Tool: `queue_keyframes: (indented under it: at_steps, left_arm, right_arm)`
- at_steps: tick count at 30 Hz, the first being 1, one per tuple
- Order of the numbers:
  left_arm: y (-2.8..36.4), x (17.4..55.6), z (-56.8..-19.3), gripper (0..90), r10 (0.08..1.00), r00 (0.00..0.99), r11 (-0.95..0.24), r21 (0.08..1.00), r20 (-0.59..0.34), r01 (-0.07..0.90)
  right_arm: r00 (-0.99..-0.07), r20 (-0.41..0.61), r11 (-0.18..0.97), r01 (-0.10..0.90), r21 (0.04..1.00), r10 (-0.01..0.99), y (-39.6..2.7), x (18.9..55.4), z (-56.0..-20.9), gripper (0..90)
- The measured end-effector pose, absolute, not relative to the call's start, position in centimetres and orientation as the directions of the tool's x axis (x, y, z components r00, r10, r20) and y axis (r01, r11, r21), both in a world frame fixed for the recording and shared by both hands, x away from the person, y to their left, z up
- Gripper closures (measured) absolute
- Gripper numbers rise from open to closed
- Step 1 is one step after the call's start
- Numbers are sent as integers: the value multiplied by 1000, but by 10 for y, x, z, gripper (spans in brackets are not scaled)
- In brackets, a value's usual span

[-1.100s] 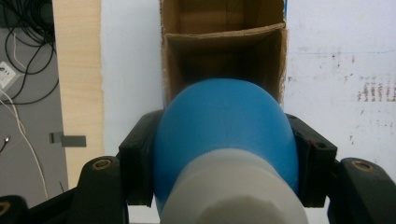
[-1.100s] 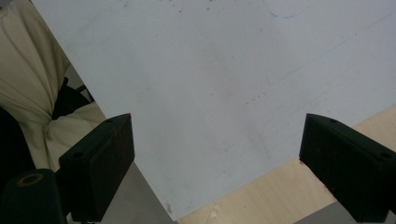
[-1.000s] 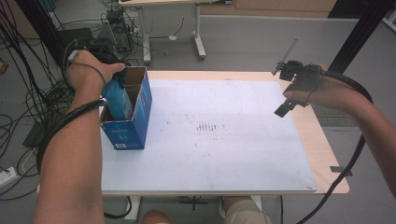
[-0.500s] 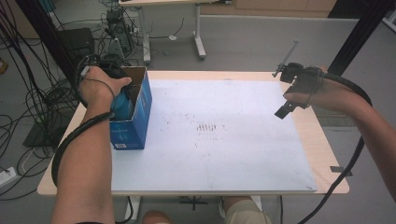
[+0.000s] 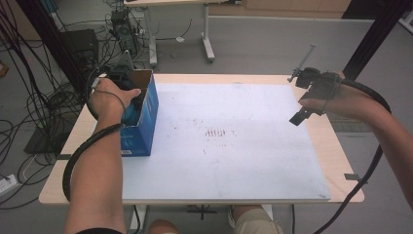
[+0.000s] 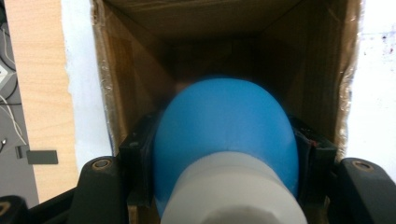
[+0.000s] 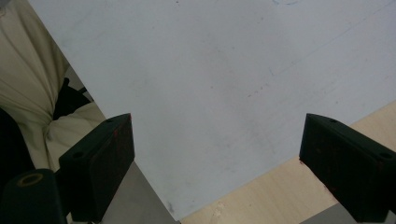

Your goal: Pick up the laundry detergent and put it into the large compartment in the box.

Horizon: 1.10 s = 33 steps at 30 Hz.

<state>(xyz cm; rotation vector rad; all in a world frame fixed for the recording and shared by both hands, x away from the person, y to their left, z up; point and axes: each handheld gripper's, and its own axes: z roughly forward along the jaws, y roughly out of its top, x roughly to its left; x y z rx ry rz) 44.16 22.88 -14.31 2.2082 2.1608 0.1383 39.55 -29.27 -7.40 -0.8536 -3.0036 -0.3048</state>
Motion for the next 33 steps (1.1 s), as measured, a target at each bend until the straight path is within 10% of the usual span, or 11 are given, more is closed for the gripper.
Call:
queue_keyframes:
  at_steps: [33]
  left_arm:
    - [233,441,-153,377,999,28,-31,97,30,995]
  right_arm:
    - [-851,57,833,523,179,522,-289,396,-76,101]
